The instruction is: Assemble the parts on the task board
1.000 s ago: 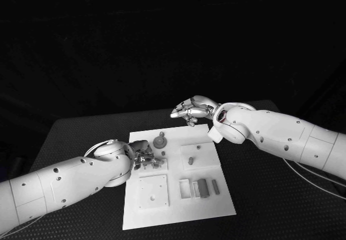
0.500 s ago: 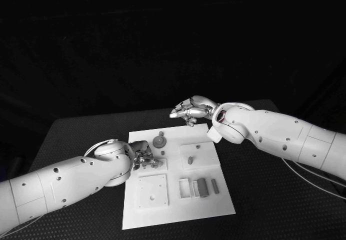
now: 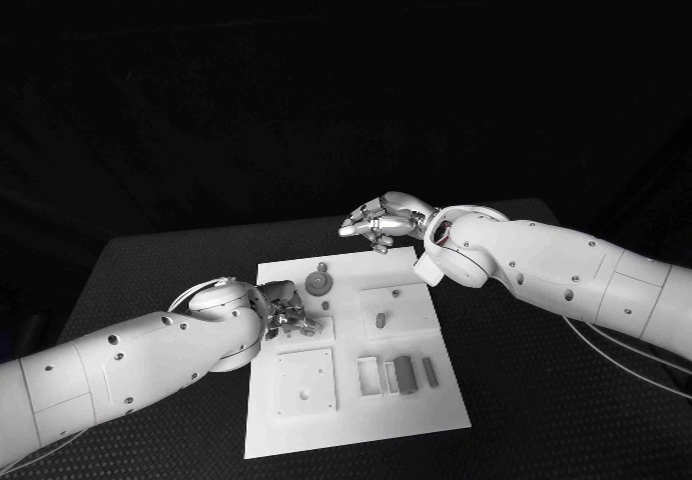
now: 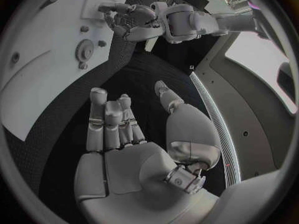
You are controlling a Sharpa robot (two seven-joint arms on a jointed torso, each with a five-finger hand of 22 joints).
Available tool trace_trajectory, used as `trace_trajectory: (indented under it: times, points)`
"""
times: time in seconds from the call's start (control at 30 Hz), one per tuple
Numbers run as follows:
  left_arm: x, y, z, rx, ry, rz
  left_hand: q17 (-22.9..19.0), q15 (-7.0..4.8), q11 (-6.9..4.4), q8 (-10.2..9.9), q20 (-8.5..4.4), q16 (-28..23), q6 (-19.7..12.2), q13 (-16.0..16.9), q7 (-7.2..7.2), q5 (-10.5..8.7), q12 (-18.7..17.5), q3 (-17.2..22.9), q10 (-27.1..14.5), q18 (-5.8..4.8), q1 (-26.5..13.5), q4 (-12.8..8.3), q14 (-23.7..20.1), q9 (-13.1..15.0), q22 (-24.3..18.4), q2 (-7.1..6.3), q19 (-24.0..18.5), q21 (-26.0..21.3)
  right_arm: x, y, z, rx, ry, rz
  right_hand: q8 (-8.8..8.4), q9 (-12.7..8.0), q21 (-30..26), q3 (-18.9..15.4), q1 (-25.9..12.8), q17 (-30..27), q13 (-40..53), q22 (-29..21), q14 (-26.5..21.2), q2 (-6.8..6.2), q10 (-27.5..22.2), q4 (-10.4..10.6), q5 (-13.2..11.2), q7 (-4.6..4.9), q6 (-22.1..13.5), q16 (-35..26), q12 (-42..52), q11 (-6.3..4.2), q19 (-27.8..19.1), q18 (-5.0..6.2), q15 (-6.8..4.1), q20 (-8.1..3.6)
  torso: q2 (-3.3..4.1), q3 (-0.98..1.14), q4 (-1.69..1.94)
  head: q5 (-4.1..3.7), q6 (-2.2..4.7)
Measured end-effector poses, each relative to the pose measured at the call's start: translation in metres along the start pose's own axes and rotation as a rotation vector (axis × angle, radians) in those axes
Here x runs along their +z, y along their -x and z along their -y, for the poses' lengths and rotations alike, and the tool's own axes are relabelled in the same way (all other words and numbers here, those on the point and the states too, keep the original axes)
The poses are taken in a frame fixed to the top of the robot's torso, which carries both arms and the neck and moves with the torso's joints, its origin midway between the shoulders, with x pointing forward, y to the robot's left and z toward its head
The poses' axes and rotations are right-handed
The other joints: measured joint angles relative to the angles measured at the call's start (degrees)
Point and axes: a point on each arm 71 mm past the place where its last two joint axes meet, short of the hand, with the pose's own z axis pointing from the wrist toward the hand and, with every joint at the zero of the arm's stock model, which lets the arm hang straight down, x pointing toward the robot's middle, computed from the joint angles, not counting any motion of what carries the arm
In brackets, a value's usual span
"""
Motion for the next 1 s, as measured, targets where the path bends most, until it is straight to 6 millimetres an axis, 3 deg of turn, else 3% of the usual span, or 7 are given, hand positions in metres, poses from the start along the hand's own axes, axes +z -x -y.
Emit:
trace_trajectory:
  times: [0.1, 0.43, 0.5, 0.6, 0.73, 0.87, 1.0]
  points:
    - [0.0004, 0.0004, -0.0003, 0.0, 0.001, 0.0, 0.1, 0.0, -0.01, 0.0, -0.05, 0.0, 0.2, 0.1, 0.02, -0.18, 0.0, 0.7, 0.0, -0.03, 0.4, 0.3, 0.0, 0.1, 0.0, -0.38, 0.1, 0.0, -0.0001, 0.0001, 0.0001, 0.0, 0.0, 0.0, 0.0, 0.0, 0.0, 0.0, 0.0, 0.0, 0.0, 0.0, 0.0, 0.0, 0.0, 0.0, 0.0, 0.0, 0.0, 0.0, 0.0, 0.0, 0.0, 0.0, 0.0, 0.0, 0.0, 0.01, 0.0, -0.01, -0.03]
    - [0.0008, 0.0011, 0.0001, -0.004, 0.0, 0.0, 0.2, 0.1, -0.01, -0.5, -0.04, 0.0, 0.2, 0.2, 0.02, 0.26, 0.0, 2.1, 0.0, -0.03, 2.3, -0.9, 0.1, 0.3, 0.0, 0.73, 0.1, 0.0, -0.0002, 0.0001, 0.0002, 0.0, 0.0, 0.0, 0.0, 0.0, 0.0, 0.0, 0.0, 0.0, 0.0, 0.0, 0.0, 0.0, 0.0, 0.0, 0.0, 0.0, 0.0, 0.0, 0.0, 0.0, 0.0, 0.0, 0.0, 0.03, -0.01, 0.01, 0.0, -0.08, -0.09]
    - [0.0007, 0.0018, 0.0003, -0.008, 0.0, 0.0, 0.2, 0.1, -0.01, -0.7, -0.04, 0.0, 0.2, 0.2, 0.01, -1.08, 0.0, 4.4, 0.0, -0.06, 3.1, -1.2, 0.1, 0.3, 0.0, 0.59, 0.1, 0.0, -0.0002, 0.0001, 0.0002, 0.0, -0.001, 0.0, 0.0, 0.0, 0.0, 0.0, 0.0, 0.0, 0.0, 0.0, 0.0, 0.0, 0.0, 0.0, 0.0, 0.0, 0.0, 0.0, 0.0, 0.0, 0.0, 0.0, 0.0, 0.04, -0.01, 0.01, 0.0, -0.08, -0.09]
    - [0.0007, 0.0017, -0.0001, -0.015, 0.0, -0.003, 0.3, 0.1, 0.17, -0.9, -0.03, 0.0, 0.2, 0.3, 0.01, -1.18, 0.0, 6.1, 0.2, -0.1, 3.4, -2.3, 0.1, 0.4, 0.0, 0.53, 0.1, 0.0, -0.0002, 0.0001, 0.0002, 0.0, -0.001, 0.0, 0.0, 0.0, 0.0, 0.0, 0.0, 0.0, 0.0, 0.0, 0.0, 0.0, 0.0, 0.0, 0.0, 0.0, 0.0, 0.0, -0.1, 0.0, -0.1, 0.0, 0.0, 0.11, -0.01, 0.01, 0.0, -0.08, -0.08]
    - [0.0007, 0.0014, -0.0006, -0.025, 0.002, -0.006, 0.4, 0.12, 0.2, -1.3, -0.25, 0.0, 0.2, 0.5, 0.04, 0.28, 0.0, 6.2, 0.2, -0.43, 3.6, -2.4, 0.1, 1.1, 0.0, 0.68, 0.3, 0.0, -0.0002, 0.0001, 0.0003, 0.0, -0.001, 0.0, 0.0, 0.0, 0.0, 0.0, 0.0, 0.0, 0.0, 0.0, 0.0, 0.0, 0.0, 0.0, 0.0, 0.0, 0.0, 0.0, -0.1, 0.0, -0.1, 0.0, 0.0, 0.12, -0.02, 0.01, 0.0, -0.08, -0.09]
    - [0.0007, 0.001, -0.0016, -0.037, 0.004, -0.008, 0.6, 0.27, 0.17, -1.3, -0.26, 0.0, 0.6, 0.6, -0.19, 4.54, 0.0, 5.4, 0.6, -0.54, 2.4, -3.2, 0.3, 1.6, 0.0, 1.81, 0.5, 0.4, -0.0001, 0.0, 0.0005, 0.0, -0.001, 0.0, 0.0, 0.0, 0.0, 0.0, 0.0, 0.0, 0.0, 0.0, 0.0, 0.0, 0.0, 0.0, 0.0, 0.0, 0.0, 0.0, -0.1, 0.0, 0.0, 0.0, -0.01, 0.0, -0.02, 0.0, 0.0, -0.08, -0.12]
    - [0.0008, 0.0007, -0.0022, -0.046, 0.006, -0.01, 0.7, 0.51, 0.1, -1.1, -0.65, 0.0, 0.8, 0.6, -0.38, 4.47, 0.0, 6.5, 1.1, -0.68, 1.3, -2.1, 0.7, 2.3, 0.0, 2.9, 0.9, 0.9, -0.0002, 0.0001, 0.0006, 0.0, -0.002, 0.0, 0.0, 0.0, 0.0, 0.0, 0.0, 0.0, 0.0, 0.0, 0.1, 0.0, 0.0, 0.0, 0.0, 0.0, 0.0, 0.0, 0.1, 0.0, 0.0, 0.0, -0.05, -0.02, -0.02, 0.0, -0.01, -0.05, -0.16]
